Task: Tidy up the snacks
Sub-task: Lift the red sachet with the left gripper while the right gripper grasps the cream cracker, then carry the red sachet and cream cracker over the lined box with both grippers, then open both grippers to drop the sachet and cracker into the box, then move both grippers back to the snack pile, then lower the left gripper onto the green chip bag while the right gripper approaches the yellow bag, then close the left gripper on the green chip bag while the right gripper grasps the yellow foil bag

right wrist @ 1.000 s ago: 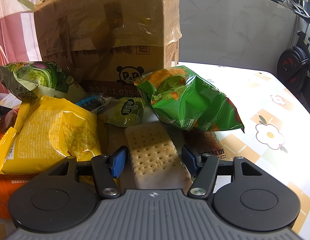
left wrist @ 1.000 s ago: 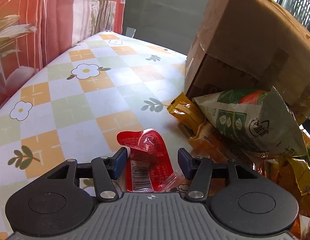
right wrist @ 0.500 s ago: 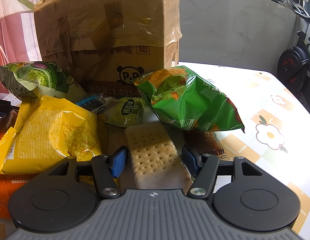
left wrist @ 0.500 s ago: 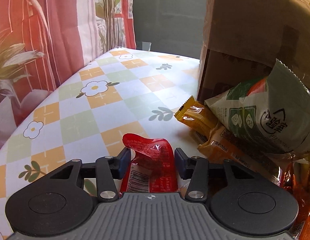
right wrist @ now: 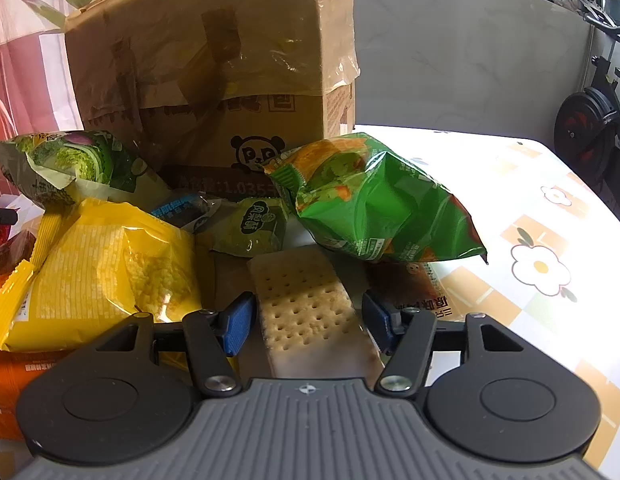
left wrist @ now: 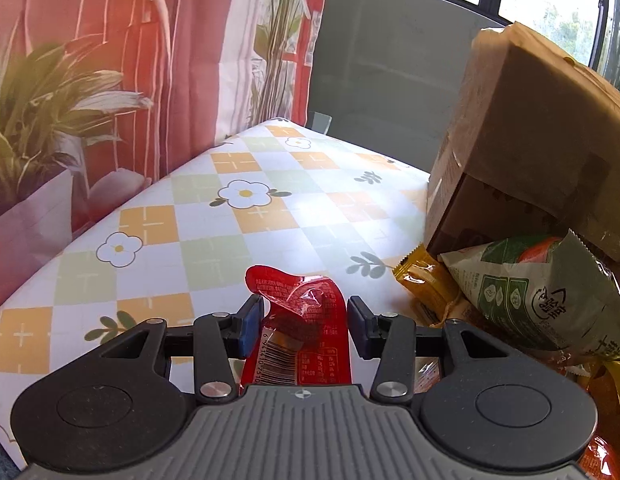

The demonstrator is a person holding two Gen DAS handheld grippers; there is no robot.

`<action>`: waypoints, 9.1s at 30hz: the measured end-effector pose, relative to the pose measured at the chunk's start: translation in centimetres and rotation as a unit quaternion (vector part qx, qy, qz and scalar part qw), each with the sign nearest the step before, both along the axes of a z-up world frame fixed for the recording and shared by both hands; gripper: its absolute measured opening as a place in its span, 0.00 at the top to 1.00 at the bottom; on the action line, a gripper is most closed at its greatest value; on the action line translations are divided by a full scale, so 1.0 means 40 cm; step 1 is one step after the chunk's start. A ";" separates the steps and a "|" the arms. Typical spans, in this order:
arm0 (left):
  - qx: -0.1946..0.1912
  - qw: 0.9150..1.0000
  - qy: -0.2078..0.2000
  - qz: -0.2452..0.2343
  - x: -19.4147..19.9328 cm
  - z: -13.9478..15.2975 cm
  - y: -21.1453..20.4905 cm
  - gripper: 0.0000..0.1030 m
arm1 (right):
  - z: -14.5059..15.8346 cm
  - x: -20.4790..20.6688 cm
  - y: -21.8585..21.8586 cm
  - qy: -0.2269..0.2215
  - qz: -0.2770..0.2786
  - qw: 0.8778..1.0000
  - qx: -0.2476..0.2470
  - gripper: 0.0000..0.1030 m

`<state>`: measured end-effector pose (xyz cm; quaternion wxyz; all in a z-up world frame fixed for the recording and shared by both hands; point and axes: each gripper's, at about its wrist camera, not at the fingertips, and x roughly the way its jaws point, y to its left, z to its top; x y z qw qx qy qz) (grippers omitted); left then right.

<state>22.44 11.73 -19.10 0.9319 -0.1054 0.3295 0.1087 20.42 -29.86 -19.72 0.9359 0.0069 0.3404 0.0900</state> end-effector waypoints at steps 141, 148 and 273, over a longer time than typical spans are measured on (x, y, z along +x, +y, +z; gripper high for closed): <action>-0.087 0.979 0.007 -0.185 0.044 0.177 -0.159 0.40 | 0.148 0.042 0.050 0.039 -0.007 0.993 0.115 0.28; -0.070 0.982 0.019 -0.173 0.001 0.147 -0.151 0.40 | 0.138 0.027 0.042 0.052 -0.024 0.991 0.121 0.21; -0.139 0.974 -0.009 -0.176 -0.006 0.167 -0.131 0.38 | 0.106 -0.059 0.013 0.038 -0.029 0.992 0.114 0.27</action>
